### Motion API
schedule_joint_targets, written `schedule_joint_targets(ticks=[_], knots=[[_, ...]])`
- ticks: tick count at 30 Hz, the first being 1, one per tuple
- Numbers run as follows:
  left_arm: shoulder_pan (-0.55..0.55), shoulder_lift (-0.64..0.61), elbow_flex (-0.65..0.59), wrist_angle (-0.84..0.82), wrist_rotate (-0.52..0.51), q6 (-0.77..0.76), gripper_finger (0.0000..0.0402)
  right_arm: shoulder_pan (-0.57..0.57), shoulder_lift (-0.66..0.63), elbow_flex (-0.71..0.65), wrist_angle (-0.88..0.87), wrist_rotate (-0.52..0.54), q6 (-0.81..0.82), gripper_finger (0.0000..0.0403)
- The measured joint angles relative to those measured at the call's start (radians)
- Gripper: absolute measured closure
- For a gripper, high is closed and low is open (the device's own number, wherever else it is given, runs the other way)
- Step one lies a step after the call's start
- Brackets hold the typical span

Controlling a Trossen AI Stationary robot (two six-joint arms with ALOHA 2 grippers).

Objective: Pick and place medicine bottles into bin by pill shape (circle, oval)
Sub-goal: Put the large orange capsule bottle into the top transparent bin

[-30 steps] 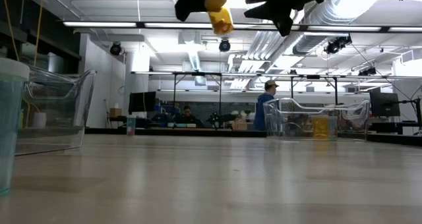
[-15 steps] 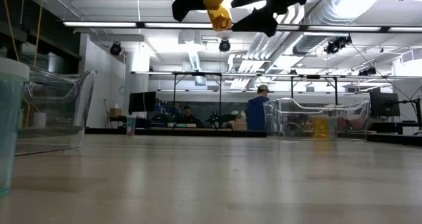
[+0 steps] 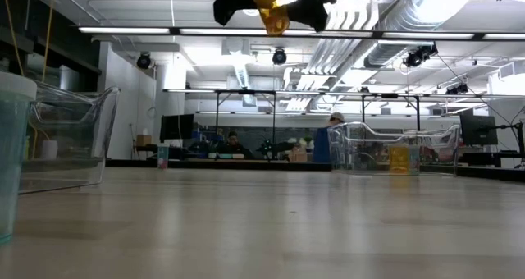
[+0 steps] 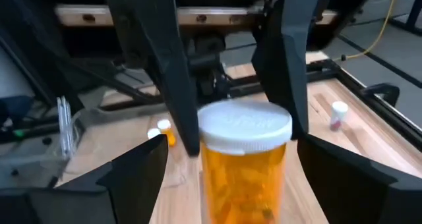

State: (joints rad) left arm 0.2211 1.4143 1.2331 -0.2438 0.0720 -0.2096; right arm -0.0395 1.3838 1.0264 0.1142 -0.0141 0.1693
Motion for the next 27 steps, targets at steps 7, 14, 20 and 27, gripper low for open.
schedule_joint_targets(ticks=[7, 14, 20, 27], knots=[[0.001, 0.0, 0.0, 0.032, 0.007, 0.002, 0.0204, 0.0, 0.0, 0.0, -0.001, -0.012, 0.013, 0.0073], [0.001, 0.0, 0.0, 0.03, 0.022, 0.003, 0.0204, 0.0, 0.0, 0.0, -0.003, -0.012, 0.013, 0.0093], [0.001, 0.0, 0.0, 0.031, 0.022, 0.01, 0.0204, 0.0, 0.0, 0.0, -0.005, -0.012, 0.013, 0.0146], [0.001, 0.0, 0.0, 0.033, 0.023, 0.012, 0.0204, 0.0, 0.0, 0.0, -0.006, -0.012, 0.013, 0.0187]])
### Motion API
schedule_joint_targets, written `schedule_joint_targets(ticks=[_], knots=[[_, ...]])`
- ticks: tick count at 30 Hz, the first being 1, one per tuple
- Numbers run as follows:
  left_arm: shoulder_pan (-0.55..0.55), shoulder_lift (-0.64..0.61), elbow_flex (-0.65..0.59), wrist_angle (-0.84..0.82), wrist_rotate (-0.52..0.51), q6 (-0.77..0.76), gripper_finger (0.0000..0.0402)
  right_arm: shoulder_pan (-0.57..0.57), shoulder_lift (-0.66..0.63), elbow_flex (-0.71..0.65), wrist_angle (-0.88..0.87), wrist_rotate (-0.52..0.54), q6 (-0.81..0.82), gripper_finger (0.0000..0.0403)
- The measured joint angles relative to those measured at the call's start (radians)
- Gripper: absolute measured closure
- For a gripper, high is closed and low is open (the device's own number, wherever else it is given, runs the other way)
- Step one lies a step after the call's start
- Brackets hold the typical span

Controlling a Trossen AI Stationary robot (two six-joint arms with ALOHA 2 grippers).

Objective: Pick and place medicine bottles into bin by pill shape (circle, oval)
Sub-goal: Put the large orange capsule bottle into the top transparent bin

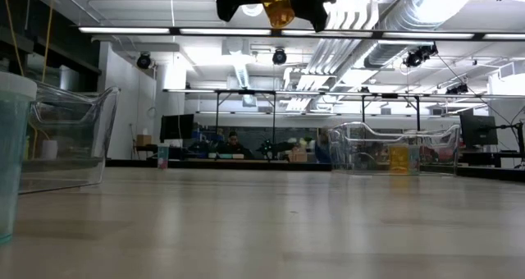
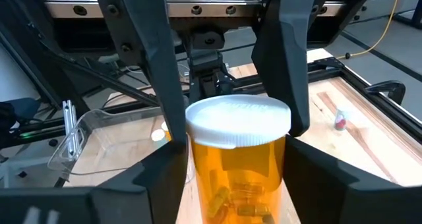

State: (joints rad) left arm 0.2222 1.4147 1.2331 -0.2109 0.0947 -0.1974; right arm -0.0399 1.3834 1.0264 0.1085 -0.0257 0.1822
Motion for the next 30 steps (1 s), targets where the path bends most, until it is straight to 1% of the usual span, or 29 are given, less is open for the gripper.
schedule_joint_targets(ticks=[8, 20, 23, 30], knots=[[0.0, 0.0, 0.0, 0.026, 0.002, 0.001, 0.0204, 0.0, -0.003, 0.0, 0.004, 0.0, 0.0, 0.0218], [0.0, 0.0, 0.0, 0.025, -0.001, 0.003, 0.0203, 0.0, -0.003, 0.0, 0.002, 0.0, -0.001, 0.0224], [0.0, 0.0, 0.0, 0.026, -0.003, -0.013, 0.0192, 0.0, -0.003, 0.0, 0.003, 0.0, 0.002, 0.0224], [0.0, -0.005, 0.0, 0.04, -0.006, -0.01, 0.0152, 0.0, -0.002, -0.001, -0.001, 0.0, -0.003, 0.0224]])
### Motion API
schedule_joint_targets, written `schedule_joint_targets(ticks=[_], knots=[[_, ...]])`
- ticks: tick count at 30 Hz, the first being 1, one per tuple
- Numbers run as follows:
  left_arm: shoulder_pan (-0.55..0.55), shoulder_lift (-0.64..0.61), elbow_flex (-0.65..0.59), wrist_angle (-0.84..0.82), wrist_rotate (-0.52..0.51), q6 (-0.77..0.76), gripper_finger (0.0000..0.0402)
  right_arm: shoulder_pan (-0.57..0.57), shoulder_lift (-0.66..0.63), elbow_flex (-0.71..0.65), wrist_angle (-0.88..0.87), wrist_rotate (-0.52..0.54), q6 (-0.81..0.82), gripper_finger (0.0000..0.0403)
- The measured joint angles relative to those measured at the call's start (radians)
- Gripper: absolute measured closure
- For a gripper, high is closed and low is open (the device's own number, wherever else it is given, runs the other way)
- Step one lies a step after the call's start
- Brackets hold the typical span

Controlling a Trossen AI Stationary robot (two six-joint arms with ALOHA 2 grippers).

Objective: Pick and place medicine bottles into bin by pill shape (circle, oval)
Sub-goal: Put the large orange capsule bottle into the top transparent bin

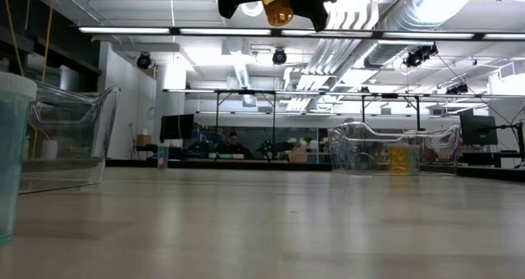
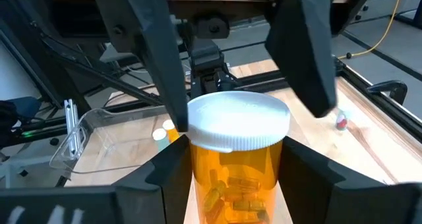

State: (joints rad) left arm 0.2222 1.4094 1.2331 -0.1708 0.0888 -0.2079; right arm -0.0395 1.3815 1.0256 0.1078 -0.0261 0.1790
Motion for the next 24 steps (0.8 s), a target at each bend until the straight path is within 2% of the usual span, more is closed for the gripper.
schedule_joint_targets(ticks=[4, 8, 16, 20, 24], knots=[[0.005, -0.006, 0.003, 0.0, 0.002, 0.012, 0.0146, -0.001, 0.0, 0.0, 0.0, 0.0, -0.004, 0.0224], [0.021, -0.039, 0.044, -0.068, 0.005, 0.077, 0.0145, -0.018, -0.011, 0.0, -0.004, 0.0, -0.013, 0.0224], [0.059, -0.19, 0.072, -0.255, -0.017, 0.123, 0.0145, -0.074, -0.086, 0.0, 0.001, 0.001, -0.048, 0.0224], [0.06, -0.275, -0.031, -0.218, -0.051, 0.081, 0.0145, -0.08, -0.102, 0.0, 0.038, 0.0, -0.023, 0.0224], [0.043, -0.354, -0.249, 0.025, -0.059, -0.023, 0.0145, -0.066, -0.091, 0.0, 0.071, -0.011, 0.0, 0.0224]])
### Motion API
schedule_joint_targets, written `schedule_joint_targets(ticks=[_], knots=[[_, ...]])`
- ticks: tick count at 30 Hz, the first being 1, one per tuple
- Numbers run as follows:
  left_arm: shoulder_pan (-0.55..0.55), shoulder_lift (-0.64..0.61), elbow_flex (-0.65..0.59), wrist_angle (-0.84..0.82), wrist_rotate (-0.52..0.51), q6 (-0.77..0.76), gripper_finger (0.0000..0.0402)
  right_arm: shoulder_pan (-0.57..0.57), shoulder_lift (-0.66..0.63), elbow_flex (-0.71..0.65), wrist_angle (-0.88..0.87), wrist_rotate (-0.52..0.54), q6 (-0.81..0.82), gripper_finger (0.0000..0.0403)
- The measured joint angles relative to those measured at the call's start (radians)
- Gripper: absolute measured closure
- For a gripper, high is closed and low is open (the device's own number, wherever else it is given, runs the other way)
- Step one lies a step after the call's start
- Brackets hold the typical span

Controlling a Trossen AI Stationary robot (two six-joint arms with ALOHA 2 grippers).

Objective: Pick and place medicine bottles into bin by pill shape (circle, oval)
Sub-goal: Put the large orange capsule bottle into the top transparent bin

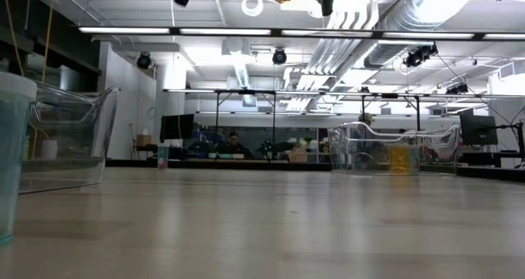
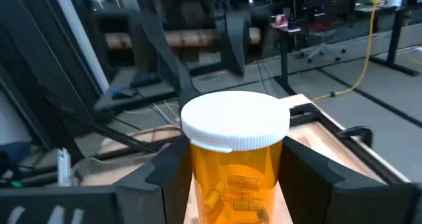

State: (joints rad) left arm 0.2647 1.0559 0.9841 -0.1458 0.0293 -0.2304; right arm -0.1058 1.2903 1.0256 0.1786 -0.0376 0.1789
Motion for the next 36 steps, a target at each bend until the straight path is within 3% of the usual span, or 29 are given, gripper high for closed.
schedule_joint_targets(ticks=[5, 8, 19, 25, 36], knots=[[-0.041, -0.023, -0.25, 0.361, 0.001, -0.134, 0.0145, 0.029, 0.015, 0.0, 0.041, -0.002, 0.005, 0.0224], [-0.056, 0.005, -0.301, 0.459, 0.001, -0.177, 0.0145, 0.041, 0.039, 0.001, 0.088, -0.005, 0.031, 0.0224], [-0.07, 0.169, -0.182, 0.495, 0.06, -0.143, 0.0145, 0.061, 0.141, 0.0, 0.267, -0.026, 0.094, 0.0224], [-0.069, 0.207, -0.157, 0.563, 0.114, -0.134, 0.0145, 0.061, 0.142, 0.0, 0.292, -0.027, 0.112, 0.0224], [-0.069, 0.209, -0.156, 0.636, 0.116, -0.142, 0.0152, 0.061, 0.142, 0.0, 0.327, -0.043, 0.135, 0.0224]])
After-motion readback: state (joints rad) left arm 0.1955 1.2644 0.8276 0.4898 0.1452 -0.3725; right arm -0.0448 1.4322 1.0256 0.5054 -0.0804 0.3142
